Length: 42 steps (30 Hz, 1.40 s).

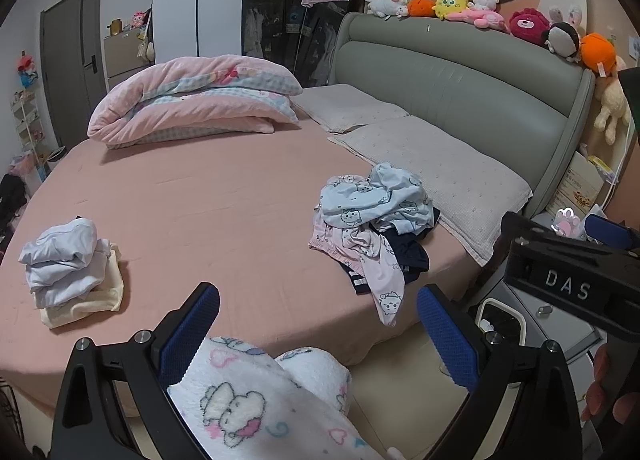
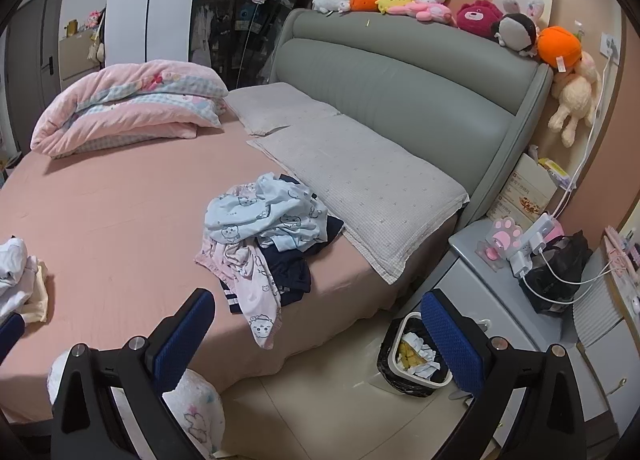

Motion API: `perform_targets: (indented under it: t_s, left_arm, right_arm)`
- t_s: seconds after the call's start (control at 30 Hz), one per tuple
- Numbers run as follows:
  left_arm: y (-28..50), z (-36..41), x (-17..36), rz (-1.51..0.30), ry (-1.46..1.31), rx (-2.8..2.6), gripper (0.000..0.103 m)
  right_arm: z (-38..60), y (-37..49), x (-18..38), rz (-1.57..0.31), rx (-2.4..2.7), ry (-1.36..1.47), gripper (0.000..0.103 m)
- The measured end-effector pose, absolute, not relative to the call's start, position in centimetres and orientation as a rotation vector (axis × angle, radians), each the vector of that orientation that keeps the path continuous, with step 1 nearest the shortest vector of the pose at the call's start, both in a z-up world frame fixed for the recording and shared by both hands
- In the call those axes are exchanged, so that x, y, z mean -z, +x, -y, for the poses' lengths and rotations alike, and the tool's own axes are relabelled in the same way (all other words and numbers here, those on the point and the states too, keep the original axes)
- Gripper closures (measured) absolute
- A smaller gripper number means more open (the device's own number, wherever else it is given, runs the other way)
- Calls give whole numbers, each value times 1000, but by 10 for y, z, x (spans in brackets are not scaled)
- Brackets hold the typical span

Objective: Fold clothes
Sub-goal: 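Move both tools toward the clothes pile on the bed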

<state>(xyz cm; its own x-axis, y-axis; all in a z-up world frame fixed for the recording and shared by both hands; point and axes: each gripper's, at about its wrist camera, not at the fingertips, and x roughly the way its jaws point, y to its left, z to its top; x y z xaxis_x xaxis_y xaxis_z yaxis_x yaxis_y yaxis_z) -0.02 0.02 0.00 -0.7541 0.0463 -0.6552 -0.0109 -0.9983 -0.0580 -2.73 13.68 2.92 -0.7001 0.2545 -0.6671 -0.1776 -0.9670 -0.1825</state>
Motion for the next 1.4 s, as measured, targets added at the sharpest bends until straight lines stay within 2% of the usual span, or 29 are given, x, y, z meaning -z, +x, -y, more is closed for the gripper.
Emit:
perform_targets:
  t_s: [0.57,0.77,0.97,1.4]
  left_arm:
    - [-12,1,19,74,-1122,-2903,2]
    - [-25,-1,25,79,-1148,-2890,2]
    - [-42,-2,29,155,-1175,-2838,2]
    - [-88,-29,30,63,-1196,-2790,2]
  right_arm:
    - [-148,-52,-12,-20,-2706,-1152,0]
    - [-157,-73,3,-134,-2697,-1238,0]
    - [-158,-86,8,-162,-2715,-1256,0]
    - [-161,-114,11,-130,-2725,-1262,0]
